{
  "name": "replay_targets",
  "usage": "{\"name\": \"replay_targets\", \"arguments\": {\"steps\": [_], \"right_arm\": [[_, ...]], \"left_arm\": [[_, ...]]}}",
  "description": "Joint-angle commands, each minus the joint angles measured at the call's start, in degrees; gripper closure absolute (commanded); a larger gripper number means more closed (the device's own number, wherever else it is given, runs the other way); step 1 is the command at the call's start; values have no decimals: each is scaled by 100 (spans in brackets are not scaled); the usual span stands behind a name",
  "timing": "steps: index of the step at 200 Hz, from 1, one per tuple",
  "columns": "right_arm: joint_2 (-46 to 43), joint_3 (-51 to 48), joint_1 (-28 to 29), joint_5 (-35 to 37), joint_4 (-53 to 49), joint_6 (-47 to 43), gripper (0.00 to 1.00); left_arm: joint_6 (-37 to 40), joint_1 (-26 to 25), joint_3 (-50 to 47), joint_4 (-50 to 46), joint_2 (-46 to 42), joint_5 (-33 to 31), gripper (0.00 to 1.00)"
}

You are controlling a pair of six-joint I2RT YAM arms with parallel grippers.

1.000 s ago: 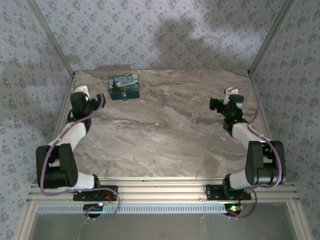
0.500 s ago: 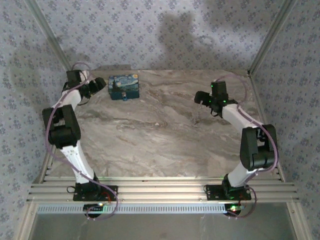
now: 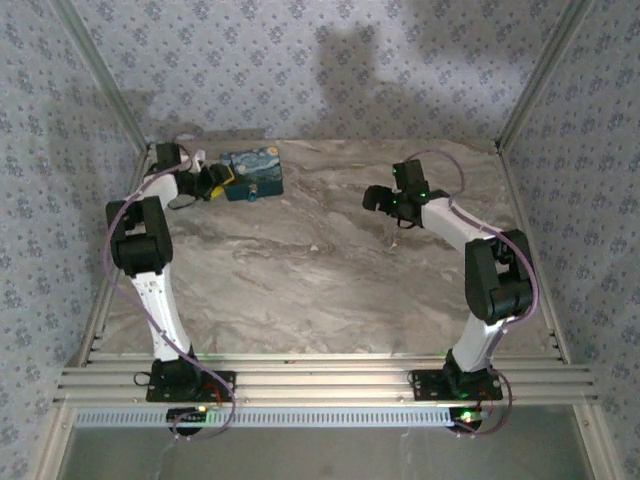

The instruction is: Unlock a padlock with a key

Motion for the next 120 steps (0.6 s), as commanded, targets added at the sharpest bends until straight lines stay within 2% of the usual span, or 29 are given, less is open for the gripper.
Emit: {"name": "replay_targets", "arguments": {"steps": [1,29,44,59,81,120], "right_arm": [[-65,70,157,14,-256,319,9],[-272,164,284,-184,-425,432,9],[-353,400,284,-346,-550,307,9],[-309,732,280,-327,-758,290,9],[-87,1132,368,-615,-842,290,10],[269,1013,812,-760,-704,474,17]], "left_arm": [[30,-335,-626,-265,-326,-14,46],[-72,-816,-1403,-192,-921,-255,47],[131,-1180,-1723,-327,-1257,-517,47],[335,-1519,-1960,-579,-1470,-837,47],[224,-1924,-2493,-312,-1703,-1055,46],[-14,-2309,-2821,-45,-1869,-1280,44]]}}
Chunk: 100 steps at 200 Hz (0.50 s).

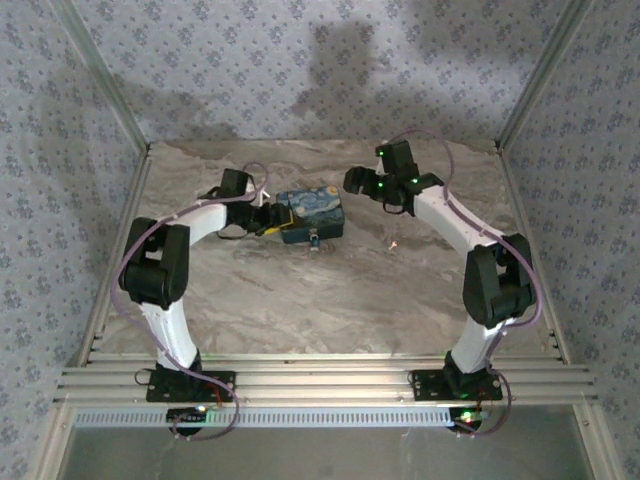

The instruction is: Unlock a padlock with a key

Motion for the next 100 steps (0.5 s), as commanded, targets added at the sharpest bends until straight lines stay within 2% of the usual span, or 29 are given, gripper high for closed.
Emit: {"name": "replay_targets", "arguments": {"steps": [1,50,100], "right_arm": [[335,-82,296,-259,-150,206,17],[977,-33,421,-443,-110,521,24],[1377,228,464,-686,-71,546,42]], "left_arm": [[-99,-102,-317,-222,73,-560,44],[-86,-112,-235,-118,430,-445,44],[-88,-202,188,-80,790,-190,44]]}}
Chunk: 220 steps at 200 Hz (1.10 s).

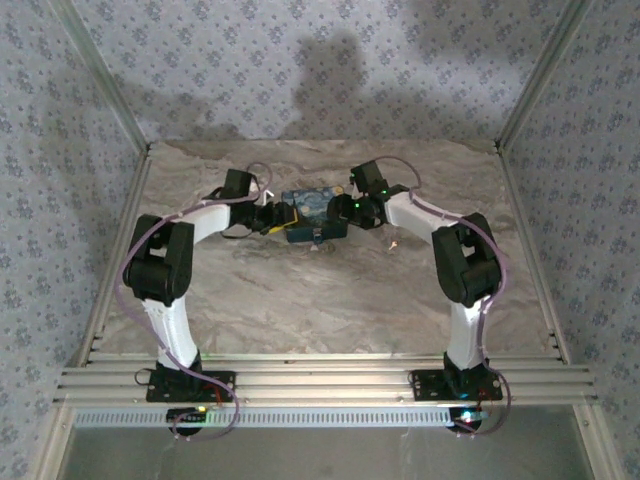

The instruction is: Unlock a padlock with a key

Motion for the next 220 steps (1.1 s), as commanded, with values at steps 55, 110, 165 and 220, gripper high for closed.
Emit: {"name": "replay_targets", "arguments": {"steps": [55,110,165,220], "right_arm": [[-423,72,-83,294,-747,-2,25],[-1987,-804,-710,1052,-1479,-24,23],[-2281,-1658,-1383,1173,-2132,64,24],[-1791,-1507,-1244,1553,-2133,483,44]], "left_arm": [[156,-423,805,-976,421,-692,42],[475,-328,663,-1410,-234,-1540,31],[933,-829,734,-1885,-937,-2552,31],[1214,-1956,1813,-2331,-276,-2760,31]]}}
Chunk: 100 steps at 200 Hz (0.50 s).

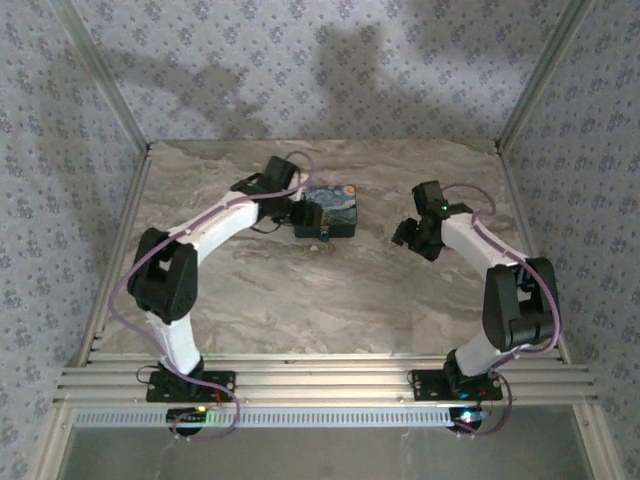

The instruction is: Unlock a padlock with a key

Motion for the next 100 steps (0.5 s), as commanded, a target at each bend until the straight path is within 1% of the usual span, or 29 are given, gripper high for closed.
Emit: {"name": "replay_targets", "arguments": {"steps": [1,26,51,61,75,100], "right_arm": [[464,565,165,427,-348,150,44],[1223,1428,481,887,-925,130,49],[1843,2016,598,971,-1247,96,60],[2024,2172,590,961,-1285,111,62],[2241,2351,594,992,-1333,159,64],[2443,2461,615,1103,-1391,269,64]], "left_arm": [[237,-246,388,-360,269,-184,31],[242,-385,271,-336,258,-179,31],[263,-394,-75,-275,49,-227,31],[309,-386,-201,-273,-31,-276,31],[394,-394,-337,-299,-119,-373,31],[487,-392,-517,-298,-222,-455,31]]}}
